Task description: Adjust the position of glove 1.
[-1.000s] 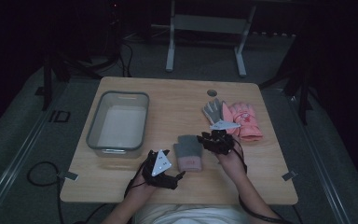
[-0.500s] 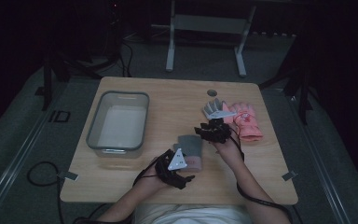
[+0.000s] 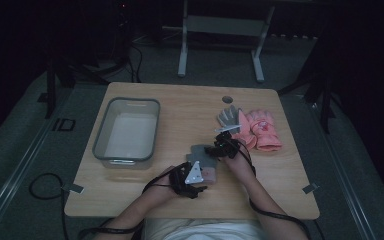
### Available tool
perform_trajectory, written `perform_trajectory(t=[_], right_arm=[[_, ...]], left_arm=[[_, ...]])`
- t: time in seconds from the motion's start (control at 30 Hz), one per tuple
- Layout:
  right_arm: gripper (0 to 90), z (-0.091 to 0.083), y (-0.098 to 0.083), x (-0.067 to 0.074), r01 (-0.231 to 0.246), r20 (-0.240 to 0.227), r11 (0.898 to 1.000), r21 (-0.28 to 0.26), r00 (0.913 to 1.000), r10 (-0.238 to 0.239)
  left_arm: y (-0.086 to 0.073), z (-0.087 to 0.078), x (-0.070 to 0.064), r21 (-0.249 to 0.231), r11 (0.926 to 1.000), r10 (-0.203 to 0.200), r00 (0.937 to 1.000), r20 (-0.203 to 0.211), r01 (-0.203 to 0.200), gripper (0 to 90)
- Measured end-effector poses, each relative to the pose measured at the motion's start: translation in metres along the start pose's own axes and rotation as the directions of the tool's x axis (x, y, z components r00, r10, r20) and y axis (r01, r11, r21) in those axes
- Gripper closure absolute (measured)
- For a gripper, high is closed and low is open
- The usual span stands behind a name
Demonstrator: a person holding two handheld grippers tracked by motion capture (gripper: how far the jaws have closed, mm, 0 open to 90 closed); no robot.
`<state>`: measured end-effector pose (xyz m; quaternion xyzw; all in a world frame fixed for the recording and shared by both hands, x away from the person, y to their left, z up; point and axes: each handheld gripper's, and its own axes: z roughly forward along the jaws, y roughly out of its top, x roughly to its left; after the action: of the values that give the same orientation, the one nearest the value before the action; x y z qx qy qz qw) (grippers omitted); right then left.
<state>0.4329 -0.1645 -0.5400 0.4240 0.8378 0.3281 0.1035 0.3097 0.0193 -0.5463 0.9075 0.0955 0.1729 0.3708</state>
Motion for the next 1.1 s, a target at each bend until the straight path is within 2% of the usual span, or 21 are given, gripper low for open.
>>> perform_trajectory(t=[0.03,0.1,0.17,0.2,0.23,0.3,0.33,0.37,0.4,0.47,0.53,0.6,0.7,0.87,0.93,0.97,1.1], right_arm=[[41.8,0.001,0.000,-0.001,-0.007,-0.002,1.000,0.004,1.0000,0.007],[37.0,0.002,0.000,-0.004,-0.022,0.002,0.999,0.023,0.9998,0.022],[37.0,0.003,0.000,-0.006,-0.031,-0.008,0.999,0.027,0.9995,0.031],[38.3,0.003,-0.001,-0.008,-0.029,-0.020,0.999,0.027,0.9994,0.030],[42.2,0.003,-0.001,-0.007,-0.024,-0.033,0.999,0.024,0.9992,0.025],[43.5,0.003,-0.001,-0.007,-0.022,-0.040,1.000,0.023,0.9989,0.023],[55.7,0.002,-0.001,-0.006,-0.018,-0.071,0.999,0.031,0.9973,0.020],[55.7,0.002,-0.001,-0.006,-0.018,-0.071,0.999,0.031,0.9973,0.020],[62.8,0.002,-0.001,-0.004,-0.020,-0.077,0.999,0.036,0.9968,0.023],[68.6,0.002,0.000,-0.002,-0.018,-0.086,0.999,0.042,0.9960,0.021],[70.3,0.001,0.001,0.000,-0.011,-0.080,0.999,0.046,0.9967,0.014],[73.6,-0.001,0.001,0.004,0.002,-0.067,0.999,0.048,0.9977,0.001],[75.3,-0.003,0.003,0.003,-0.009,-0.101,0.998,0.055,0.9948,0.015],[75.9,-0.014,0.008,0.006,-0.008,-0.164,0.999,0.035,0.9864,0.013],[75.9,-0.021,0.011,0.008,-0.003,-0.177,1.000,0.008,0.9842,0.004],[75.9,-0.025,0.014,0.010,0.005,-0.180,1.000,-0.006,0.9836,-0.006],[75.9,-0.042,0.026,0.014,0.015,-0.199,0.998,-0.066,0.9797,-0.028]], left_arm=[[0.000,0.000,0.000,0.000,1.0000,0.000,1.0000,0.000,0.000,35.9],[0.001,0.001,-0.003,0.014,0.9995,0.028,0.9991,-0.032,-0.028,35.9],[0.001,0.001,-0.005,0.021,0.9989,0.043,0.9980,-0.047,-0.042,35.4],[0.001,0.002,-0.009,0.037,0.9965,0.077,0.9941,-0.076,-0.075,34.5],[0.001,0.002,-0.009,0.037,0.9965,0.077,0.9941,-0.076,-0.075,34.5],[-0.001,0.003,-0.012,0.048,0.9934,0.109,0.9892,-0.099,-0.104,34.9],[-0.002,0.005,-0.013,0.052,0.9909,0.130,0.9849,-0.115,-0.125,37.0],[-0.002,0.005,-0.013,0.052,0.9909,0.130,0.9849,-0.115,-0.125,38.7],[-0.001,0.007,-0.014,0.059,0.9887,0.145,0.9801,-0.135,-0.138,41.4],[-0.001,0.007,-0.014,0.071,0.9854,0.164,0.9742,-0.155,-0.155,48.6],[0.000,0.007,-0.012,0.070,0.9859,0.161,0.9756,-0.149,-0.152,51.6],[0.000,0.005,-0.009,0.062,0.9883,0.147,0.9791,-0.140,-0.140,61.4],[0.005,0.002,-0.003,0.075,0.9904,0.124,0.9858,-0.113,-0.116,67.3],[0.009,-0.003,0.001,0.074,0.9932,0.097,0.9899,-0.103,-0.090,70.1],[0.012,-0.008,0.004,0.071,0.9940,0.090,0.9899,-0.109,-0.083,70.1],[0.015,-0.015,0.005,0.072,0.9936,0.096,0.9873,-0.127,-0.087,70.1],[0.021,-0.026,0.010,0.081,0.9918,0.110,0.9837,-0.142,-0.099,70.1]])
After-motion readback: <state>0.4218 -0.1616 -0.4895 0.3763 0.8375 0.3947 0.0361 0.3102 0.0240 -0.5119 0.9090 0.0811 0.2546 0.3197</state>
